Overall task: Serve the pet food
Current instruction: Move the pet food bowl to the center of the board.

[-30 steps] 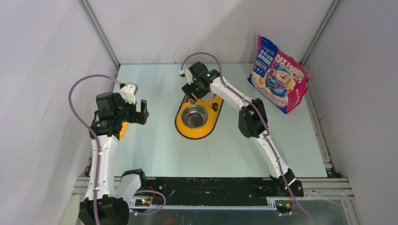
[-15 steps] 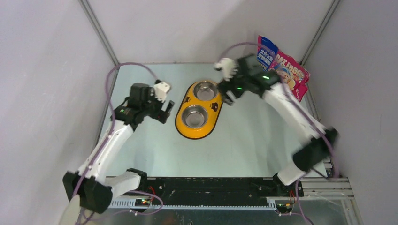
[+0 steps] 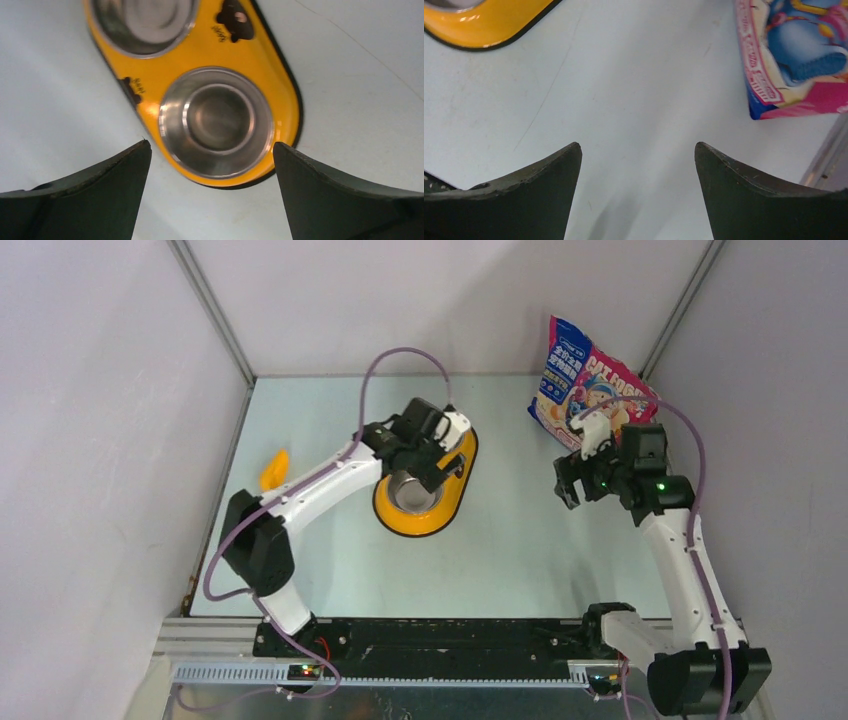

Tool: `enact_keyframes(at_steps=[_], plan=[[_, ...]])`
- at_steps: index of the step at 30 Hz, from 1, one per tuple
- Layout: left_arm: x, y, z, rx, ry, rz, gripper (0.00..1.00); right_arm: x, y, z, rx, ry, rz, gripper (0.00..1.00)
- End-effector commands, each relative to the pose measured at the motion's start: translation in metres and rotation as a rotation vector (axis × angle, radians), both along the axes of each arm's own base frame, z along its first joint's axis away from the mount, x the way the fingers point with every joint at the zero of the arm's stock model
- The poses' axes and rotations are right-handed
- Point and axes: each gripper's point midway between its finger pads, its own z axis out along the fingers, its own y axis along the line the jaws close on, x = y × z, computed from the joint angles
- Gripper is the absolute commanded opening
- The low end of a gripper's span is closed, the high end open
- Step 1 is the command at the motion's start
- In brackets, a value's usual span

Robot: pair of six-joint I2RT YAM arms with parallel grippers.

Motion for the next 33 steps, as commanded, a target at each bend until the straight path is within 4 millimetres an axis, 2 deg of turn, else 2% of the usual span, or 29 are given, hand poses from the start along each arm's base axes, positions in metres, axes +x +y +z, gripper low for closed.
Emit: enact_keyframes(at_steps=[1,5,10,14,18,23,29,33], plan=[[-0.012,-0.026,-0.007,-0.015,0.044,0.012,0.98,0.017,-0.019,0.042,0.056,-0.189,-0.091,0.86],[-0.022,-0.041,-0.035,-0.006,0.121,-0.003,0.98,0.017,-0.028,0.048,0.091,-0.212,-0.129,0.85],[-0.036,-0.056,-0.066,0.029,0.177,-0.047,0.98,0.019,-0.03,0.045,0.099,-0.203,-0.141,0.85],[-0.036,-0.061,-0.089,0.089,0.201,-0.065,0.97,0.02,-0.027,0.041,0.101,-0.189,-0.129,0.85],[-0.032,-0.055,-0.11,0.156,0.205,-0.062,0.91,0.02,-0.026,0.037,0.093,-0.177,-0.118,0.84],[-0.028,-0.043,-0.122,0.17,0.21,-0.053,0.8,0.02,-0.026,0.034,0.092,-0.171,-0.116,0.84],[-0.021,-0.017,-0.13,0.17,0.227,-0.01,0.5,0.02,-0.023,0.032,0.101,-0.162,-0.105,0.84],[-0.016,0.007,-0.133,0.17,0.235,0.031,0.49,0.02,-0.02,0.033,0.105,-0.163,-0.097,0.84]])
